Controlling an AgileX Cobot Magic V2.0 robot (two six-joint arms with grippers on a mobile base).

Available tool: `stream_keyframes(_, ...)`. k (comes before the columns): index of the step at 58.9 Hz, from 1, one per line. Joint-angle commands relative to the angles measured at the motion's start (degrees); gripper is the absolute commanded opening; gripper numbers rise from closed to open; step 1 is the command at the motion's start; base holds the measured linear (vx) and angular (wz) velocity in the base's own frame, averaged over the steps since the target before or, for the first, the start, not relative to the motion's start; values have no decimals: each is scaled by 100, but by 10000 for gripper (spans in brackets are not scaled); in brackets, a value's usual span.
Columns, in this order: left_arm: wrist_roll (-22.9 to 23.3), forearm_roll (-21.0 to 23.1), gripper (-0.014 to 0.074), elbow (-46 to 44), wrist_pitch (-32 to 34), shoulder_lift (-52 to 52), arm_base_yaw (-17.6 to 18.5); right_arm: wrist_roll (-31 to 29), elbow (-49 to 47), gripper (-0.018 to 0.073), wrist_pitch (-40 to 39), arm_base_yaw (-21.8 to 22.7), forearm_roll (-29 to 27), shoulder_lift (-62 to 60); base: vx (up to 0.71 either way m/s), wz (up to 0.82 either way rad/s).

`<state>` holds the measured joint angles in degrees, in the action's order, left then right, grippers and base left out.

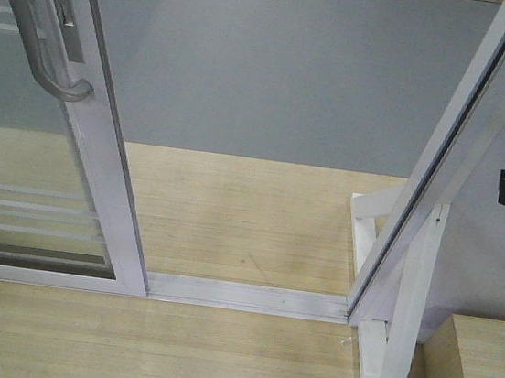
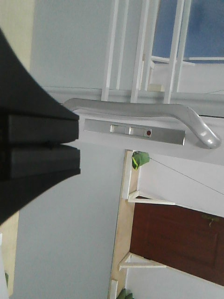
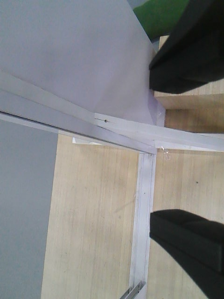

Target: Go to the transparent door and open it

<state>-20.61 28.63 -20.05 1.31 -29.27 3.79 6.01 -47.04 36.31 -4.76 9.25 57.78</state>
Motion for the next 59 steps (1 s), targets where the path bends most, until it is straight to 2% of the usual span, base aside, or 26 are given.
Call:
stream_keyframes(1, 1317, -1344, 3, 149, 538, 368, -42, -46, -159, 567, -353, 27, 56, -61, 0, 0)
stream_keyframes(7, 2228, -2256, 3, 556, 561, 853, -122, -46, -159, 567, -353, 27, 56, -61, 0, 0)
stream_keyframes(13, 2414, -2650, 3, 972, 526, 1373, -122, -46, -159, 567, -353, 27, 56, -61, 0, 0)
stream_keyframes(32, 2505, -2530, 3, 2299, 582, 2721, -122, -46, -159, 567, -353, 27, 56, -61, 0, 0)
stream_keyframes(37, 2566, -2601, 3, 2275, 133, 3107, -122, -46, -159, 567, -353, 27, 56, -61, 0, 0)
stream_keyframes(42, 2566, -2730, 3, 2281, 123, 3069, -114, -46, -159, 567, -320, 27, 55, -60, 0, 0)
stream_keyframes(59, 2566, -2692, 3, 2276, 61, 3074, 16, -46, -159, 567, -290, 27, 55, -60, 0, 0)
